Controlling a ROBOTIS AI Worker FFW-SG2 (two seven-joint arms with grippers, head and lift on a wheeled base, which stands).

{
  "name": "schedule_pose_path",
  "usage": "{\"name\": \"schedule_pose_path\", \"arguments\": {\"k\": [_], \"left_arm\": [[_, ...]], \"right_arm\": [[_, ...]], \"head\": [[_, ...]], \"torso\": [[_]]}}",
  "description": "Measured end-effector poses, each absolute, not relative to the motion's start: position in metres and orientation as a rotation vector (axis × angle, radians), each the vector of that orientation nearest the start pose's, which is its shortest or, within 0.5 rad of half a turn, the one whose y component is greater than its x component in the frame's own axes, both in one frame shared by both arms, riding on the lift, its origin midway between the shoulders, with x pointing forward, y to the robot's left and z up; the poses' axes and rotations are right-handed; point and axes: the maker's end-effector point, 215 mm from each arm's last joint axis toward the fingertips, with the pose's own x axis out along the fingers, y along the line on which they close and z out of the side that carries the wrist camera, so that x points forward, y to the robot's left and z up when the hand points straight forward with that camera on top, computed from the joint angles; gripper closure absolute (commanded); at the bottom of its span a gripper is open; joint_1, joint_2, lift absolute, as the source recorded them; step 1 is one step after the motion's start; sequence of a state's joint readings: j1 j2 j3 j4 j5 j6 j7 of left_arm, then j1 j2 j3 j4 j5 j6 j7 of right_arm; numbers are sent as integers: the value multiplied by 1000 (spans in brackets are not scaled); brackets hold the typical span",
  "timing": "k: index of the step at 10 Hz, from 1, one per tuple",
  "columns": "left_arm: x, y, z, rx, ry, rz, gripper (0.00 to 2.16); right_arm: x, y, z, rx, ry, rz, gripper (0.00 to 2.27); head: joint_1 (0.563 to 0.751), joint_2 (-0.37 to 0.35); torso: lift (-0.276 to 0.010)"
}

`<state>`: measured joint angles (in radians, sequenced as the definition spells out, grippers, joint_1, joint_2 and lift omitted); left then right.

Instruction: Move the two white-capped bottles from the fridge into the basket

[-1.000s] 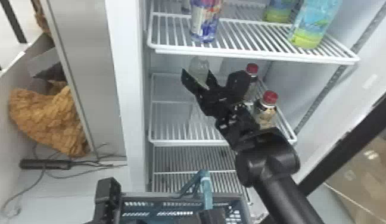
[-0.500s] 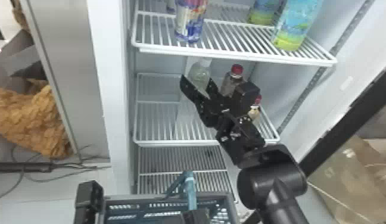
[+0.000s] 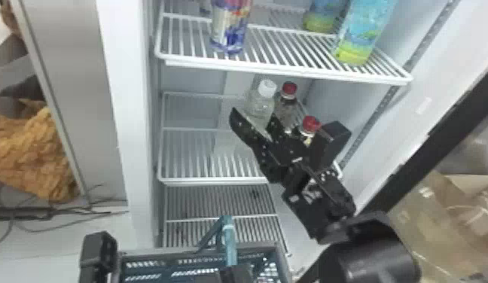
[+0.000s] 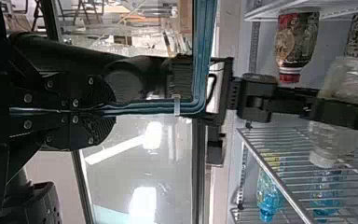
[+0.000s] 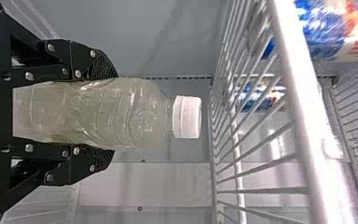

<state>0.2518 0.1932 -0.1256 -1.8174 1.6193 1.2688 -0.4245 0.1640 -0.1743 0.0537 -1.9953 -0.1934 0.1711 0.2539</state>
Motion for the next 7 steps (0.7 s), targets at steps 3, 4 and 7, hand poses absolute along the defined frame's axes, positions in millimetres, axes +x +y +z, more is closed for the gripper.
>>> {"name": "schedule_pose_path", "arguments": {"k": [3, 4, 7], "left_arm": [[254, -45, -288, -1478, 926, -1341, 1118], [254, -46, -287, -1478, 926, -1342, 1118], [254, -45, -287, -1479, 924, -1341, 1118]], "right_arm": [[488, -168, -247, 54, -43, 379, 800], [475, -171, -245, 61, -31, 374, 800], [438, -179, -247, 78, 44, 362, 799]], "head": [[695, -317], [695, -329], [695, -350]], "torso": [[-260], [-260], [-260]]}}
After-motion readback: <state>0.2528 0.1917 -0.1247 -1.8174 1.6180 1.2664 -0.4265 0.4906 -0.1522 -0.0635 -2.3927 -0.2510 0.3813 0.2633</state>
